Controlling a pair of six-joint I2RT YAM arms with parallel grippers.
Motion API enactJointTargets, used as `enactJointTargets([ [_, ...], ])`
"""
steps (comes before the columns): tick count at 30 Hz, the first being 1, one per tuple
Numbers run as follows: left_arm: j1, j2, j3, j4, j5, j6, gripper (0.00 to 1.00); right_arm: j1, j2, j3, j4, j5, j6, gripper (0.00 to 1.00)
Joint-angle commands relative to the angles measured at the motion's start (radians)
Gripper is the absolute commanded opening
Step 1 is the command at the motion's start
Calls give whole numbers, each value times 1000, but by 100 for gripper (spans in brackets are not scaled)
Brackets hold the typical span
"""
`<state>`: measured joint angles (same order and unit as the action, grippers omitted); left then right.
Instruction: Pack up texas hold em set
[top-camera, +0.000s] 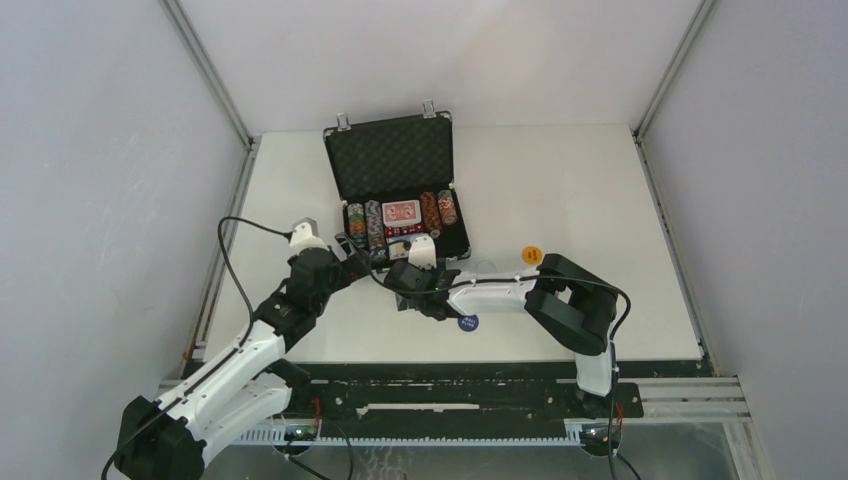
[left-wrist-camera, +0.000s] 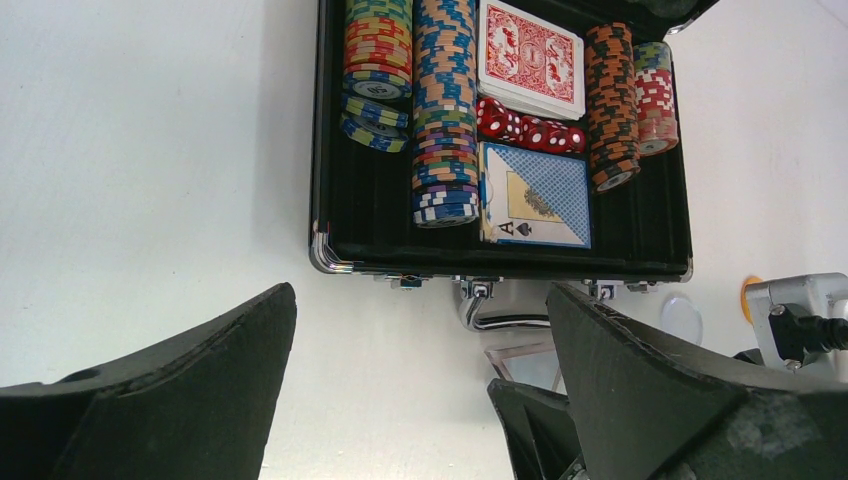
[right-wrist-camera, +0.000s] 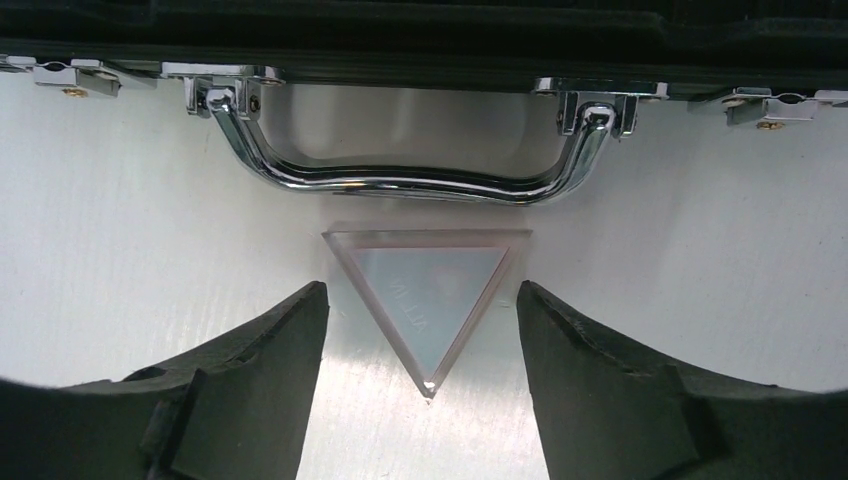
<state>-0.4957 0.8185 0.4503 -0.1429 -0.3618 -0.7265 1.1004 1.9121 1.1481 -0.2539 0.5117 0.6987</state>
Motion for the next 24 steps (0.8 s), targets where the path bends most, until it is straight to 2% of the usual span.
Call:
enactJointTargets([
  [1,5,1,-23,34,9,-2,100,-3,25,11,-23,-15,29,76],
  [3,5,4,-22,37,13,-3,100,-5,28,10,-29,-10,32,71],
  [8,5,12,-21,37,22,-2,100,-5,28,3,-53,4,50,47],
  [10,5,13,-21,37,24,-2,100,-6,20,-16,-52,8,61,41],
  [19,5,23,-22,48,43,-4,100,-26,-52,-123,-38,19,103,29],
  [24,5,31,-19,52,53,-4,100,-22,-83,-140,-49,27,105,28],
])
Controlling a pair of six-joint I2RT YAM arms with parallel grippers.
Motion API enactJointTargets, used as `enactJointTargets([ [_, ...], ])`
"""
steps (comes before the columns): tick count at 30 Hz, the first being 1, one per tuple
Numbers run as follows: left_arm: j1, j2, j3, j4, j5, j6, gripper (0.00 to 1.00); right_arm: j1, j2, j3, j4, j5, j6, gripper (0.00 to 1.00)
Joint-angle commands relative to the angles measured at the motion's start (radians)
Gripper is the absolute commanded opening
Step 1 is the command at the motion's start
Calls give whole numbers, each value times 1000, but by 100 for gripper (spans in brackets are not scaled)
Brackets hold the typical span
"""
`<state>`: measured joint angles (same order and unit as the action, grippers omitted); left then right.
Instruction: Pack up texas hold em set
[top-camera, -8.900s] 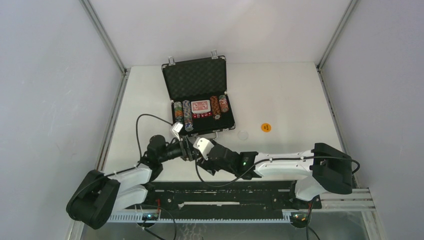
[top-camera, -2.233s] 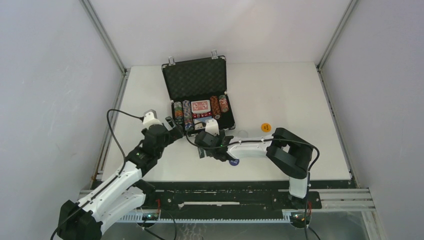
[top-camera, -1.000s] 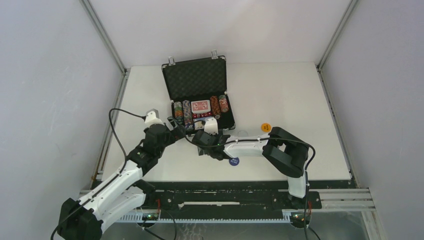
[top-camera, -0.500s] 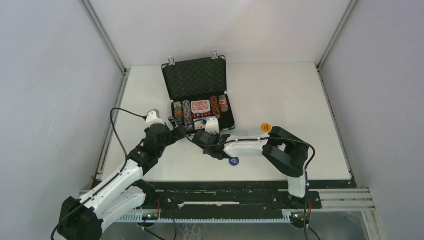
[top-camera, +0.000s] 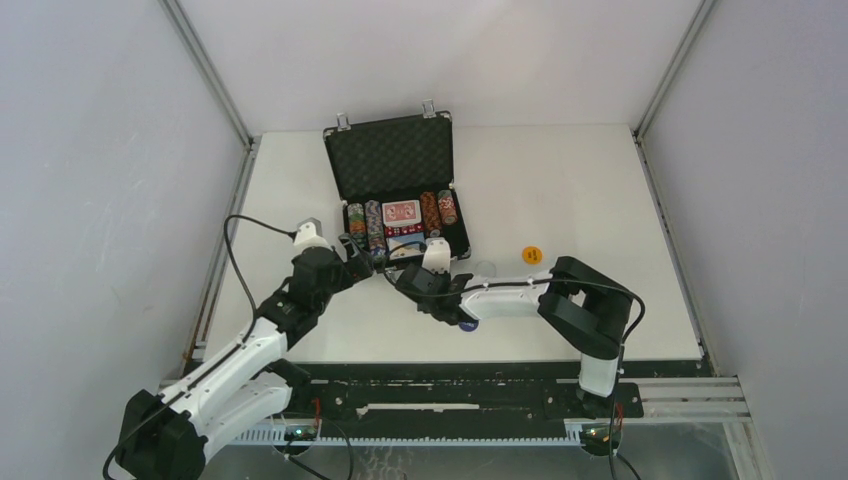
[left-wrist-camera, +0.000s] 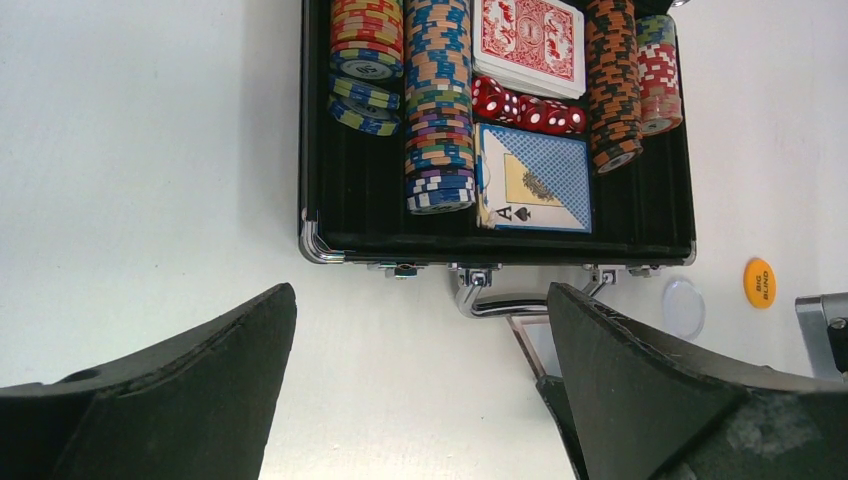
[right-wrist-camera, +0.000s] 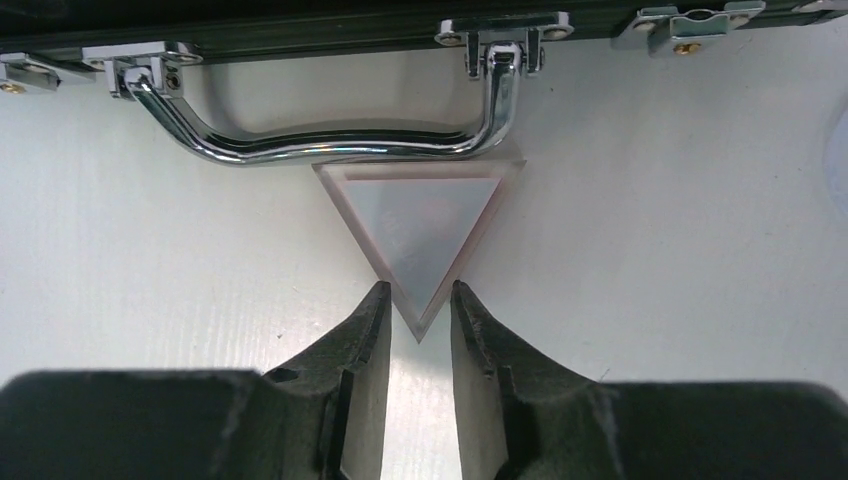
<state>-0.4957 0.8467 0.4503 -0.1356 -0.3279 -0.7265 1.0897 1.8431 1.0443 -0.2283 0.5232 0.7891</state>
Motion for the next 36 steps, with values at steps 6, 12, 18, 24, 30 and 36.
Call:
enactJointTargets([
  [6,5,2,-22,45,20,-4,100,-6,-59,-35,-91,31,-30,43],
  [12,5,13,-19,47,32,-1,100,-46,-70,-12,-52,21,-61,68],
  [18,5,8,-20,46,25,2,100,-77,-32,40,-44,48,-85,29],
  [24,5,15,-18,47,26,2,100,-103,-30,54,-56,53,-106,25],
  [30,5,25,-16,50,32,4,100,-104,-70,52,-92,84,-129,37],
  [36,5,26,-17,51,33,6,100,-96,-113,45,-81,109,-154,39],
])
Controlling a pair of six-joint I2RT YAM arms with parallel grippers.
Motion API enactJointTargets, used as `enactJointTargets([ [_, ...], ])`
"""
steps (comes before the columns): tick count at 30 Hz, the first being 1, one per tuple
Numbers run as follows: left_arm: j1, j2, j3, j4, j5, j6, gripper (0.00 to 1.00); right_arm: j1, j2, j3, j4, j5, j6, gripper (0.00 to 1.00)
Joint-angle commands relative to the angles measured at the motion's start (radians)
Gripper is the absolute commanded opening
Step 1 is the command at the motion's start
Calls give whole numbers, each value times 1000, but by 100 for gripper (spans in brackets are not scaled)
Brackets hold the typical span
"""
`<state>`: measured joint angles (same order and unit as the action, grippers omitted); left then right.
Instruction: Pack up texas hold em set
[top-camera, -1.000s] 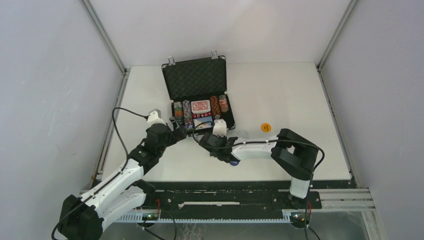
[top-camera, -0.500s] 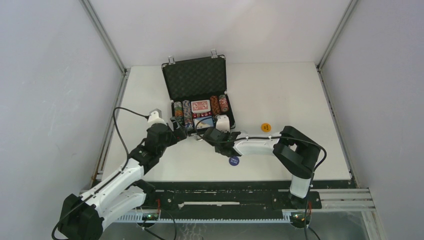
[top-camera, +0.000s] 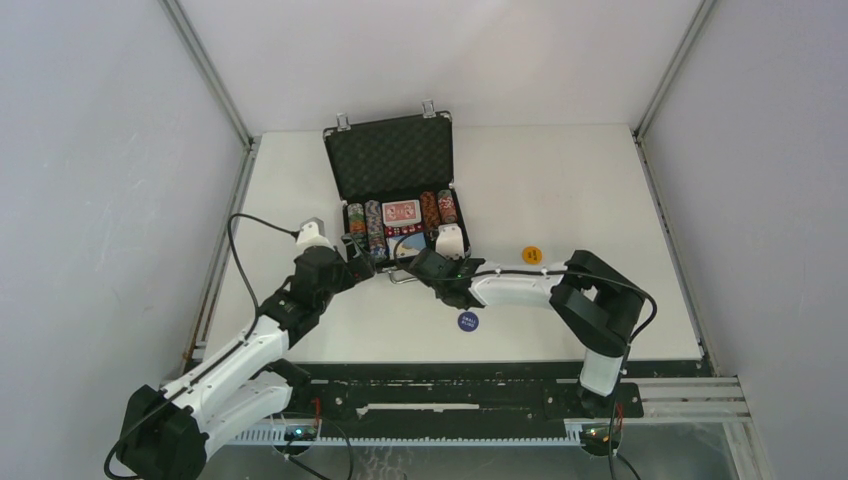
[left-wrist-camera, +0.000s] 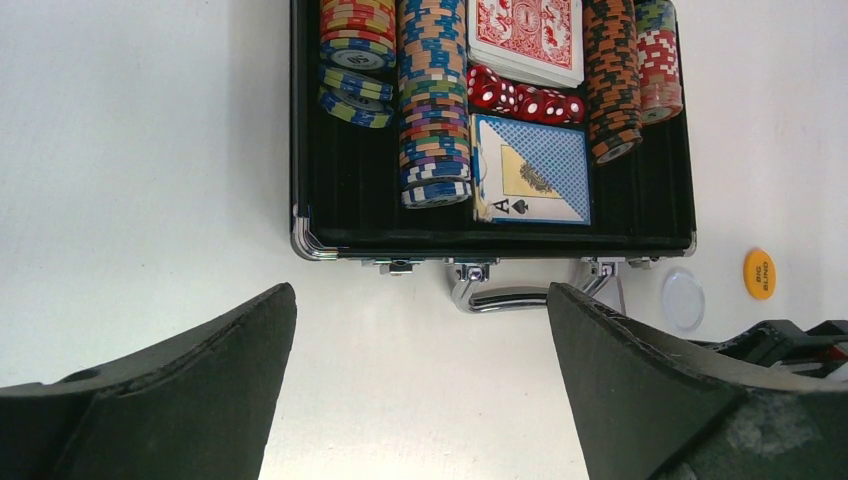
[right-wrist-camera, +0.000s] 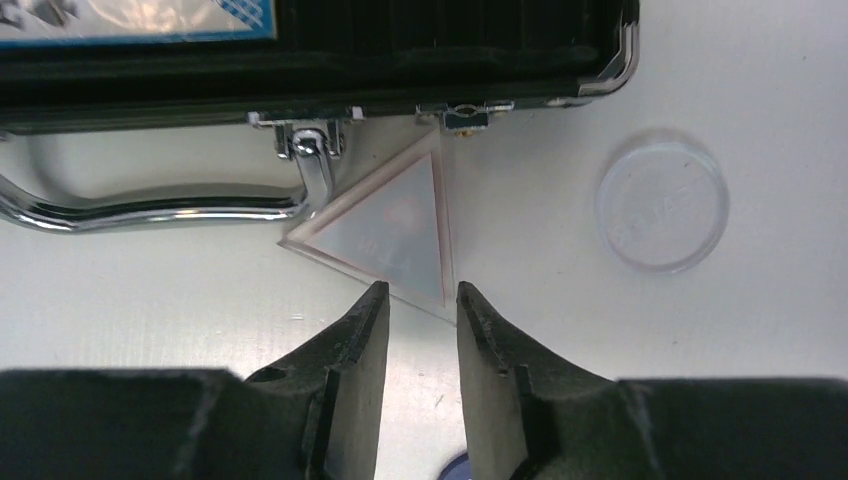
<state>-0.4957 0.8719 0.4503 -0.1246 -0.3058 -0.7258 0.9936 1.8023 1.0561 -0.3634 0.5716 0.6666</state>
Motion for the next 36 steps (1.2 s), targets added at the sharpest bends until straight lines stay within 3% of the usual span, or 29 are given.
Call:
enactJointTargets([
  [1,5,1,-16,40,11,5,100,-2,-76,33,59,58,-39,40],
  [3,5,0,-16,40,11,5,100,-8,-81,33,68,51,-50,43],
  [6,5,1,-16,40,11,6,100,-14,-89,33,87,30,-84,57],
  [10,5,2,-17,40,11,7,100,-33,-85,32,118,5,-87,60],
  [14,5,2,-17,40,15,8,100,-67,-60,39,136,-22,-60,35],
  [18,5,1,-17,40,14,9,100,-91,-34,47,161,-50,-58,34],
  [22,5,0,-17,40,17,9,100,-99,-6,72,165,-64,-67,43],
  [24,5,-2,-19,40,17,9,100,-101,12,87,157,-66,-66,42],
  [29,5,-4,-19,40,16,9,100,-99,48,106,157,-82,-52,10],
  [32,5,-5,-18,40,16,9,100,-99,68,115,158,-89,-50,3],
  [36,5,-2,-18,40,18,8,100,-102,101,130,162,-99,-50,1],
])
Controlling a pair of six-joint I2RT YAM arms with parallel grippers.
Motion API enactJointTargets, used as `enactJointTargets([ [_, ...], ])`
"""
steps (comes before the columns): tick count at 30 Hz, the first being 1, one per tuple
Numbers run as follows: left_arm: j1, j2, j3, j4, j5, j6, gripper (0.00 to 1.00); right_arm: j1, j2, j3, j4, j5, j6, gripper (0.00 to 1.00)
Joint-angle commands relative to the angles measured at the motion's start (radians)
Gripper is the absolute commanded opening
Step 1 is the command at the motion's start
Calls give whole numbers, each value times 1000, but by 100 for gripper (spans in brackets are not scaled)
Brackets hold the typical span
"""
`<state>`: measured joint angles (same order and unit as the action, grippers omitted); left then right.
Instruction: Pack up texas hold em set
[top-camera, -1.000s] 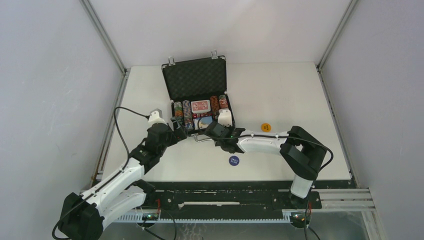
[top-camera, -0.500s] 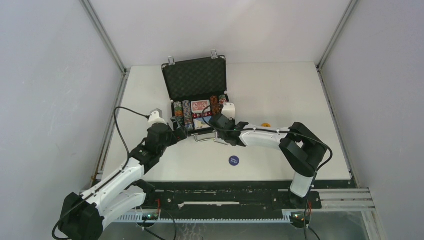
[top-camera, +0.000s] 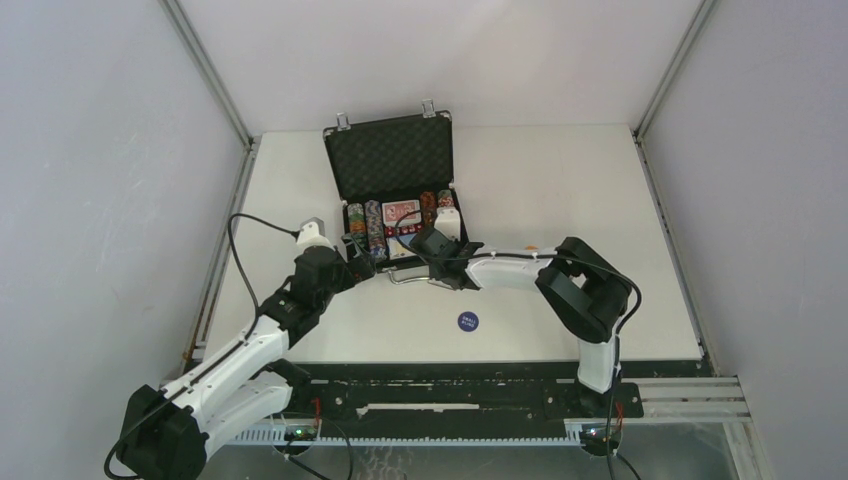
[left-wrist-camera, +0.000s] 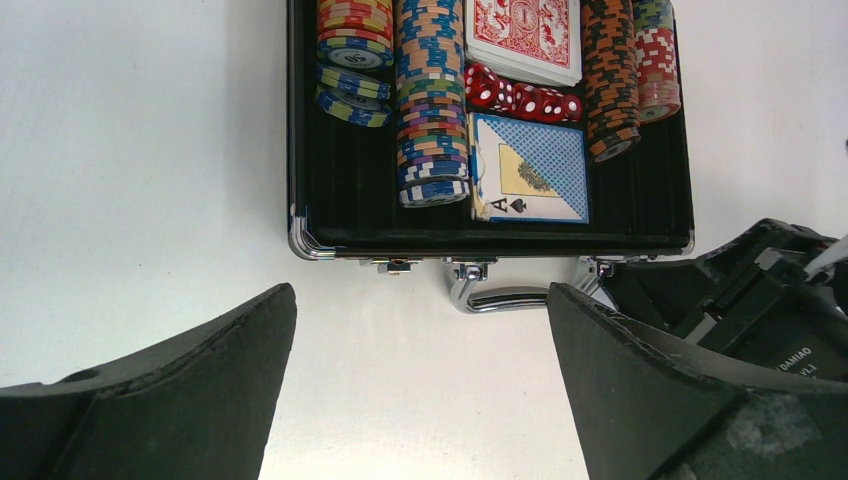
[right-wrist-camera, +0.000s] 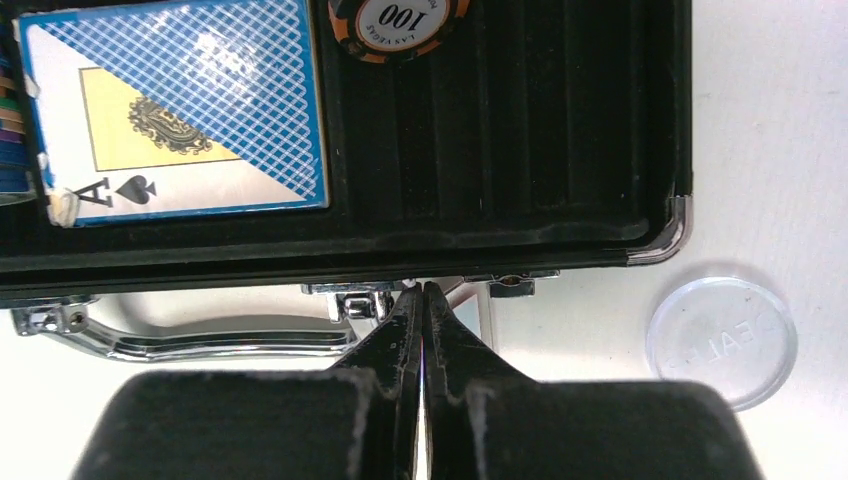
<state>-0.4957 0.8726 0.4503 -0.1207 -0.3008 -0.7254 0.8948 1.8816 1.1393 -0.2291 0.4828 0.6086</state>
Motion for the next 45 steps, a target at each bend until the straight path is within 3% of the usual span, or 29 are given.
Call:
enactJointTargets([
  [1,5,-3,-19,36,14,8,100,-4,30,51,26,-11,8,1],
  [8,5,-3,-19,36,12,7,100,-4,59,51,2,-14,27,0],
  [15,5,-2,-19,39,21,6,100,21,-22,-42,8,5,39,0],
  [24,5,-1,-19,43,28,2,100,40,-73,-44,2,14,28,1],
  [26,5,-3,-20,43,26,3,100,42,-92,-45,15,20,22,10],
  [31,5,-6,-20,42,25,3,100,49,-151,-44,12,57,18,55],
  [34,5,-7,-21,43,29,2,100,51,-162,-44,-31,85,40,73],
  [39,5,-4,-22,46,37,-2,100,61,-128,-40,-95,100,85,82],
  [45,5,7,-20,49,43,-2,100,79,-62,-16,-110,79,130,82],
])
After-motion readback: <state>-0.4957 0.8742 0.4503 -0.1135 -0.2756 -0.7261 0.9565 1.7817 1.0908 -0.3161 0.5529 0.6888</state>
